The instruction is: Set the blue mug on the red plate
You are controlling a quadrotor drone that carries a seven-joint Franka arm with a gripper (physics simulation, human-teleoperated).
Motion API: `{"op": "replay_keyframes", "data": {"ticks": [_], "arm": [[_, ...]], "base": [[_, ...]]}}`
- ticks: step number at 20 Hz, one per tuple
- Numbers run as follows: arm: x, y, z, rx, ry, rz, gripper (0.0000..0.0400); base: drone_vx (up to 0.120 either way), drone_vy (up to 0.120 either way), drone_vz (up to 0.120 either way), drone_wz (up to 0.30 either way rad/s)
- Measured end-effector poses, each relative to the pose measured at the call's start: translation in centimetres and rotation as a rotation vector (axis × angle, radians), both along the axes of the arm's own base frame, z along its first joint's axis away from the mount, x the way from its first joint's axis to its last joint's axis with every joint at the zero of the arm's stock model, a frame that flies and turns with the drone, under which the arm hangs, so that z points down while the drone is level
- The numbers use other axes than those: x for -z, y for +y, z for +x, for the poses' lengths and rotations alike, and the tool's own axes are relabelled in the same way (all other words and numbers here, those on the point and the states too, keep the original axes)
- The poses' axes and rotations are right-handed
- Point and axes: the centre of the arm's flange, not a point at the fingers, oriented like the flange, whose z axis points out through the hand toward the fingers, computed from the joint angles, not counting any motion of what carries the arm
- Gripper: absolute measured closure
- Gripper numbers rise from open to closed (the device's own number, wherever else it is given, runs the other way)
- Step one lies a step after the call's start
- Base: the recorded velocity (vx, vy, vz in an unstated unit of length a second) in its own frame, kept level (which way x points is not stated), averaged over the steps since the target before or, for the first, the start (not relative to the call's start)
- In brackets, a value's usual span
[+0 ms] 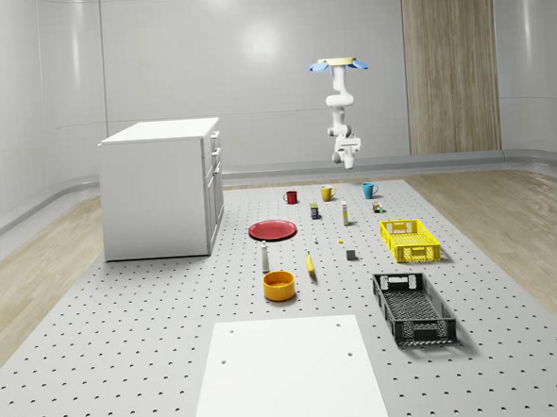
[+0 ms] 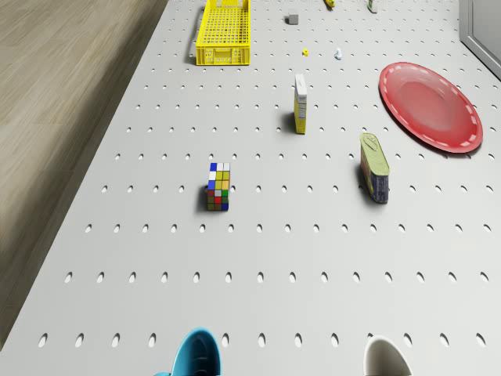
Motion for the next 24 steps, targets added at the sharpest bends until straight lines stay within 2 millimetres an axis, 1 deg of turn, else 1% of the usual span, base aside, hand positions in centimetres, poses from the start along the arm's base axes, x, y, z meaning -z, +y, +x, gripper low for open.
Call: {"op": "replay_keyframes", "data": {"ticks": [10, 24], "arm": [[-0.04, 0.02, -0.07, 0.0, -0.008, -0.002, 0.0], [-0.04, 0.23, -0.18, 0.0, -0.018, -0.024, 0.0]], "base": [[0.12, 0.116, 0.0, 0.0], [0.12, 0.0, 0.0, 0.0]]}}
